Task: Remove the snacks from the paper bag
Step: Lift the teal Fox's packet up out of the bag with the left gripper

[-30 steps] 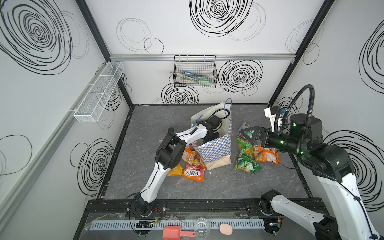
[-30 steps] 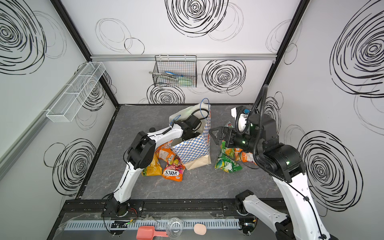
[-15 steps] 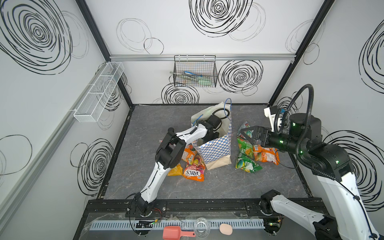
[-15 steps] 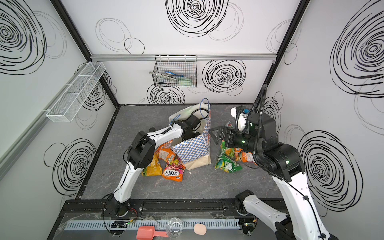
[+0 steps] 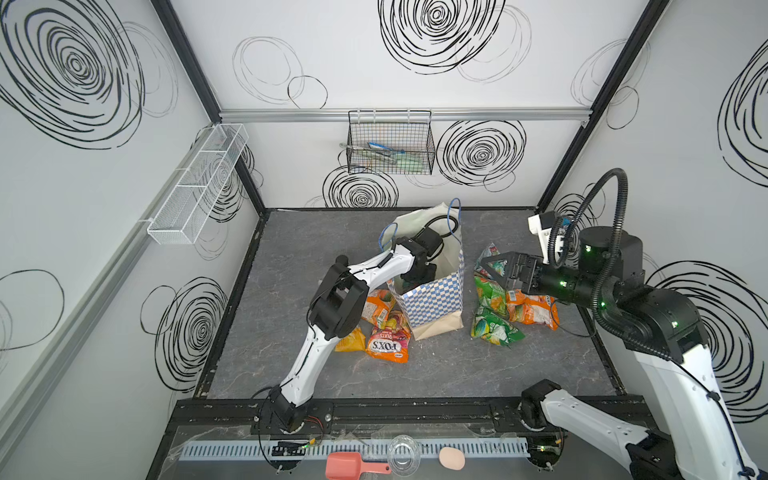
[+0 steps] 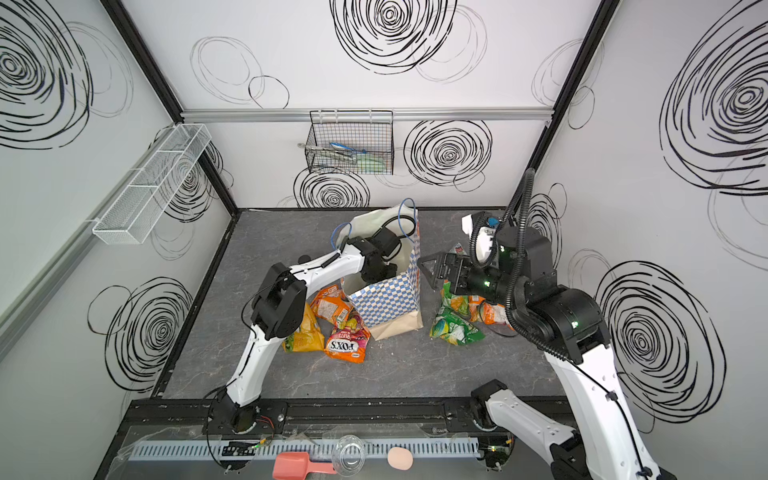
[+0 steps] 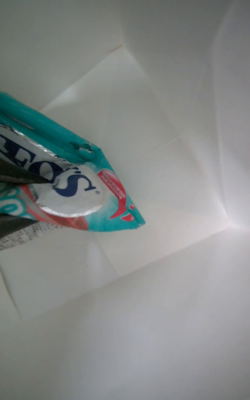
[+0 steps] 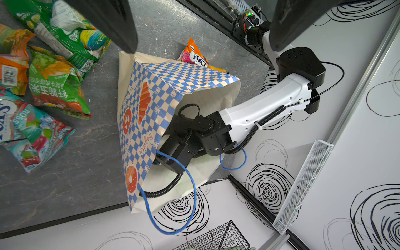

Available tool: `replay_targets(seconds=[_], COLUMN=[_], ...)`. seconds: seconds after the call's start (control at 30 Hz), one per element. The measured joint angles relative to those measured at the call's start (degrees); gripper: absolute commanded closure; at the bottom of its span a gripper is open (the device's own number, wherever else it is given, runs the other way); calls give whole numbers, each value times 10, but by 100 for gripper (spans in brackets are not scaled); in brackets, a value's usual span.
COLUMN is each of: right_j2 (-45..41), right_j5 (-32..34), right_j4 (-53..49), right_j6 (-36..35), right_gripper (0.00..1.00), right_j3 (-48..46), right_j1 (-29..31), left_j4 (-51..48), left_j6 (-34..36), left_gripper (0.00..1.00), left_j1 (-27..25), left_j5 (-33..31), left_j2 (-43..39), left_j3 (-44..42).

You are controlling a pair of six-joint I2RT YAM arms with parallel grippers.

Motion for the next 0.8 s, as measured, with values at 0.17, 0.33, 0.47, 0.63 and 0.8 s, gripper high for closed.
replay_targets(seconds=[0.17,0.33,0.47,0.63,0.8], right_j2=[0,0,0,0,-1], right_j5=[0,0,0,0,0], right_j4=[0,0,0,0,0], right_j6=[0,0,0,0,0], right_gripper=[1,1,1,1,1], right_j3=[0,0,0,0,0], right_j1=[0,0,0,0,0], left_j4=[-4,-15,-24,-33,-34], left_j6=[-6,-8,-8,-9,-10], left_gripper=[100,100,100,100,100], left_j1=[0,1,3,4,4], left_j5=[-13,-24,-26,-26,-26], left_j2=[-29,-53,-64,-70,-90], left_j3=[1,8,24,65,90])
